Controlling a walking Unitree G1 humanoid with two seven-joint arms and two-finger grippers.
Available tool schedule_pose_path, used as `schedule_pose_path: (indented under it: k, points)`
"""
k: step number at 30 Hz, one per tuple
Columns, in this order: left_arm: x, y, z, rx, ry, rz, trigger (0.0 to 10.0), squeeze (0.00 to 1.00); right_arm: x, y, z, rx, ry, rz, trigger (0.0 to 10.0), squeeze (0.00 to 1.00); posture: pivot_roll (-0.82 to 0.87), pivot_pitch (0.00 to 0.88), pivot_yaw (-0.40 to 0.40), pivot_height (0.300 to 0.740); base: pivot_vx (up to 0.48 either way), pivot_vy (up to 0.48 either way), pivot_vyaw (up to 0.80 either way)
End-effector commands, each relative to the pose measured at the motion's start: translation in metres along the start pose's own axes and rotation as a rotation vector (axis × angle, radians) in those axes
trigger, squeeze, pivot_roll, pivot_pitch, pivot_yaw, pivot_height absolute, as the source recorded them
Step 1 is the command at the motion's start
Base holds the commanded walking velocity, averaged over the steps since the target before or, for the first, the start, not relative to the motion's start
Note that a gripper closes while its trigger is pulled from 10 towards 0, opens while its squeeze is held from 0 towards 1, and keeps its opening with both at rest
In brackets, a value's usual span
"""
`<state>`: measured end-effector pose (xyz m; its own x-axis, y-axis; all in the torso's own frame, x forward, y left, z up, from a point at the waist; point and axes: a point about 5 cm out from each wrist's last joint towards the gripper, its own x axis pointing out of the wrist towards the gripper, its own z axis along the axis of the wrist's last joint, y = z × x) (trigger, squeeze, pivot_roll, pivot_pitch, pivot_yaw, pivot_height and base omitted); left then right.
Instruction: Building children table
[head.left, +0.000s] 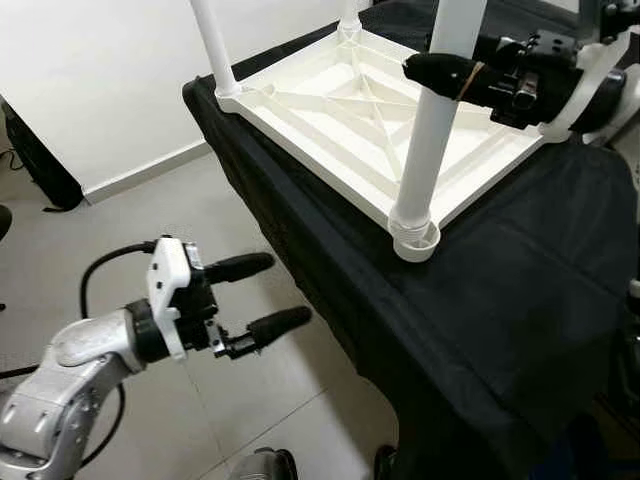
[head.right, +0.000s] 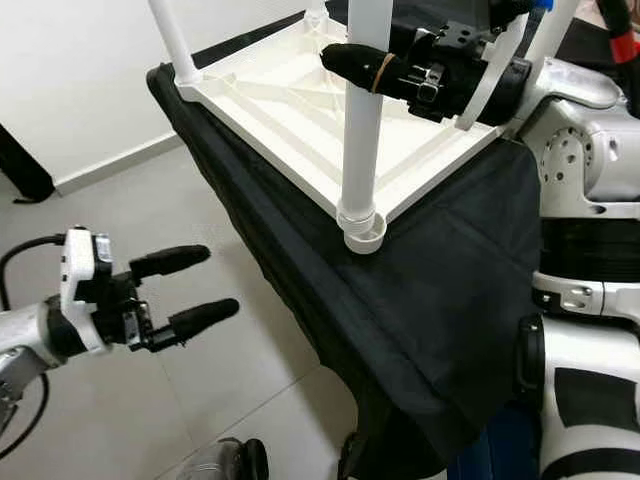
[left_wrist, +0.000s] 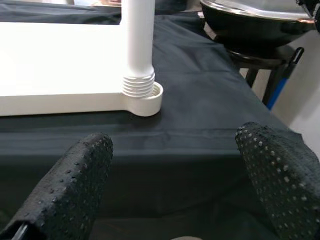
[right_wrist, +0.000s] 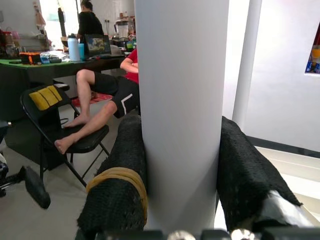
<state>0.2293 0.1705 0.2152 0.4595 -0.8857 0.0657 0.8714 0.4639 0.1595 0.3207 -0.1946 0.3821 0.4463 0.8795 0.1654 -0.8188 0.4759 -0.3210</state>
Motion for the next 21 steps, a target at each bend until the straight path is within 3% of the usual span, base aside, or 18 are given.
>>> schedule_pose_path:
  k: [1, 6, 21]
  points:
    - [-0.01, 0.003, -0.003, 0.0, 0.028, 0.028, 10.0, 0.0, -0.001, 0.002, -0.002, -0.013, 0.024, 0.003, 10.0, 0.0, -0.04, 0.207, 0.041, 0.74, 0.0, 0.0, 0.0]
    - [-0.016, 0.001, -0.003, -0.005, 0.041, 0.04, 10.0, 0.0, -0.003, 0.0, -0.003, -0.017, 0.031, -0.015, 10.0, 0.0, -0.04, 0.207, 0.038, 0.74, 0.0, 0.0, 0.0]
    - [-0.013, -0.003, -0.005, -0.019, 0.034, 0.025, 10.0, 0.0, -0.011, -0.001, -0.003, -0.008, 0.046, 0.006, 10.0, 0.0, -0.04, 0.204, 0.037, 0.74, 0.0, 0.0, 0.0]
